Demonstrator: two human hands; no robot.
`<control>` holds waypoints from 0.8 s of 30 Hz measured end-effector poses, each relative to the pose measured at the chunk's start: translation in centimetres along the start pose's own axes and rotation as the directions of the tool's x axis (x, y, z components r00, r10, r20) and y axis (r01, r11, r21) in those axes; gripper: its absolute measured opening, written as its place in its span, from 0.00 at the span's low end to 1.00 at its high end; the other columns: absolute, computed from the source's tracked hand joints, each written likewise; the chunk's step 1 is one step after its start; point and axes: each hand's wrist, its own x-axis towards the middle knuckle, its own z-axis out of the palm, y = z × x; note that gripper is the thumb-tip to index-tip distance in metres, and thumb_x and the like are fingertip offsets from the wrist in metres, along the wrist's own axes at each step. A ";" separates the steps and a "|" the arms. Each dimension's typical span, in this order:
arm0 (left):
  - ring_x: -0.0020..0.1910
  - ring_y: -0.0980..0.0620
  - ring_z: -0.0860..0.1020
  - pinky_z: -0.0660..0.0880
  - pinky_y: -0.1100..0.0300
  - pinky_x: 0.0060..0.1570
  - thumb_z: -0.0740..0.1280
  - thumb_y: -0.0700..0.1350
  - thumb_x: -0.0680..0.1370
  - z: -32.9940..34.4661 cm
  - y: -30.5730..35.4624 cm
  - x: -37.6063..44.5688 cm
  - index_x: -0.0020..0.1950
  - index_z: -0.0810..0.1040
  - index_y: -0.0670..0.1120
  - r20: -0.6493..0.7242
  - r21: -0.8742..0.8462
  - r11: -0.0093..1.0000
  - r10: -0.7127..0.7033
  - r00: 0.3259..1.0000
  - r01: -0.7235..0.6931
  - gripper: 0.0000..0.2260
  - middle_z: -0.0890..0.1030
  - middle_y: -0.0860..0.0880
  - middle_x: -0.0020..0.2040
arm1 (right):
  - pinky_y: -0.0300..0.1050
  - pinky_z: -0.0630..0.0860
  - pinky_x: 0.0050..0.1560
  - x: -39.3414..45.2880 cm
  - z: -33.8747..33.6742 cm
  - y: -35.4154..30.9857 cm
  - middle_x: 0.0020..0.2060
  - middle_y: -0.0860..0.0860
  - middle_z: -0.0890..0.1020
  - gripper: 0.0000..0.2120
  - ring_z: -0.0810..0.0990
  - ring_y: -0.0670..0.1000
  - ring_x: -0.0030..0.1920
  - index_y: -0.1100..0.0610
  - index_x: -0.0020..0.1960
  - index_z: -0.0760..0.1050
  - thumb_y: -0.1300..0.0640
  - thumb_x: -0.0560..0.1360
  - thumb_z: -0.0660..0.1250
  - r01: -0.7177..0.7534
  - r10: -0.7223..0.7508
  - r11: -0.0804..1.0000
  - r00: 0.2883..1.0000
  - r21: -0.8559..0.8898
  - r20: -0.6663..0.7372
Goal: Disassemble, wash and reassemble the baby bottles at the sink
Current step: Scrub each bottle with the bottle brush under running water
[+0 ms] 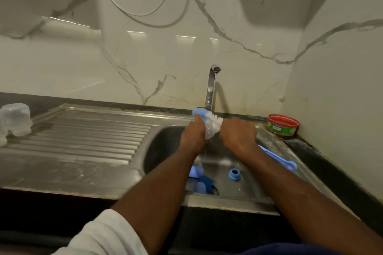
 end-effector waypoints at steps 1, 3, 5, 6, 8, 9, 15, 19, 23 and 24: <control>0.64 0.43 0.78 0.76 0.50 0.62 0.76 0.50 0.74 0.1 -0.3 0.1 0.76 0.63 0.43 -0.029 -0.001 1.000 -0.007 1.000 0.007 0.36 0.77 0.42 0.65 | 0.44 0.72 0.42 -0.1 -0.2 0.3 0.51 0.50 0.83 0.09 0.83 0.52 0.49 0.52 0.57 0.80 0.53 0.80 0.66 -0.004 0.004 1.000 1.000 0.004 -0.010; 0.63 0.43 0.78 0.75 0.51 0.62 0.78 0.51 0.72 0.1 -0.9 0.2 0.75 0.64 0.42 -0.035 -0.011 1.000 -0.021 0.999 0.021 0.38 0.77 0.42 0.65 | 0.44 0.71 0.41 -0.5 -0.4 0.8 0.48 0.50 0.82 0.09 0.80 0.51 0.43 0.52 0.57 0.80 0.52 0.79 0.66 -0.005 0.006 1.000 1.000 0.023 -0.020; 0.63 0.44 0.77 0.75 0.50 0.64 0.77 0.54 0.72 -0.1 -1.0 0.4 0.75 0.65 0.42 0.002 0.012 1.000 -0.016 1.000 0.016 0.38 0.75 0.42 0.66 | 0.45 0.70 0.42 -0.9 -0.3 1.2 0.50 0.50 0.83 0.09 0.79 0.51 0.44 0.51 0.57 0.79 0.52 0.79 0.66 -0.011 0.011 0.999 1.000 0.049 -0.009; 0.63 0.44 0.77 0.74 0.50 0.66 0.76 0.55 0.73 -0.3 -0.8 0.3 0.74 0.66 0.43 0.018 0.043 0.999 0.006 1.000 -0.006 0.35 0.75 0.43 0.66 | 0.45 0.70 0.43 -1.0 -0.2 1.2 0.52 0.50 0.83 0.09 0.80 0.52 0.47 0.51 0.58 0.79 0.52 0.79 0.66 -0.012 0.012 0.998 1.000 0.055 -0.001; 0.66 0.43 0.74 0.69 0.46 0.70 0.71 0.54 0.77 -0.5 -0.3 -0.2 0.73 0.68 0.45 0.060 0.047 0.997 0.060 0.996 -0.063 0.29 0.75 0.43 0.68 | 0.45 0.72 0.46 -0.8 0.3 1.1 0.55 0.51 0.82 0.11 0.82 0.52 0.53 0.52 0.61 0.79 0.52 0.80 0.67 -0.018 0.017 0.998 1.000 0.054 0.024; 0.68 0.42 0.73 0.66 0.44 0.72 0.69 0.53 0.79 -0.5 -0.1 -0.5 0.74 0.69 0.45 0.073 0.033 0.994 0.099 0.992 -0.102 0.26 0.74 0.43 0.69 | 0.46 0.73 0.49 -0.5 0.6 1.1 0.56 0.53 0.82 0.12 0.81 0.53 0.55 0.54 0.62 0.78 0.53 0.80 0.66 -0.017 0.014 0.998 0.999 0.067 0.044; 0.64 0.47 0.77 0.74 0.51 0.65 0.78 0.48 0.73 -2.1 0.6 -1.7 0.69 0.72 0.47 -0.014 -0.288 0.936 0.210 0.978 -0.205 0.27 0.79 0.46 0.65 | 0.48 0.76 0.49 1.9 2.5 2.4 0.55 0.56 0.83 0.19 0.81 0.56 0.53 0.57 0.63 0.78 0.46 0.82 0.61 -0.122 0.100 0.889 0.992 0.441 0.072; 0.61 0.49 0.78 0.74 0.56 0.61 0.76 0.55 0.74 -2.4 0.0 -1.4 0.70 0.73 0.49 -0.199 -0.440 0.885 0.068 0.978 -0.151 0.27 0.79 0.47 0.64 | 0.50 0.78 0.50 2.8 2.8 4.1 0.54 0.59 0.84 0.25 0.82 0.59 0.51 0.61 0.62 0.79 0.41 0.81 0.59 -0.188 0.164 0.782 0.982 0.595 0.095; 0.64 0.51 0.75 0.71 0.59 0.62 0.75 0.57 0.75 -2.6 -0.2 -1.8 0.75 0.71 0.49 -0.147 -0.518 0.812 0.227 0.963 -0.270 0.31 0.75 0.47 0.68 | 0.48 0.71 0.48 3.1 2.7 4.1 0.55 0.63 0.82 0.29 0.78 0.60 0.49 0.63 0.61 0.79 0.40 0.82 0.54 -0.175 0.125 0.743 0.984 0.646 0.124; 0.64 0.52 0.75 0.73 0.58 0.62 0.75 0.57 0.75 -2.6 0.0 -1.9 0.75 0.70 0.50 -0.092 -0.542 0.790 0.284 0.954 -0.288 0.31 0.76 0.49 0.69 | 0.49 0.73 0.49 3.1 2.7 4.0 0.53 0.62 0.82 0.31 0.78 0.59 0.47 0.61 0.58 0.80 0.38 0.79 0.51 -0.163 0.122 0.733 0.987 0.660 0.107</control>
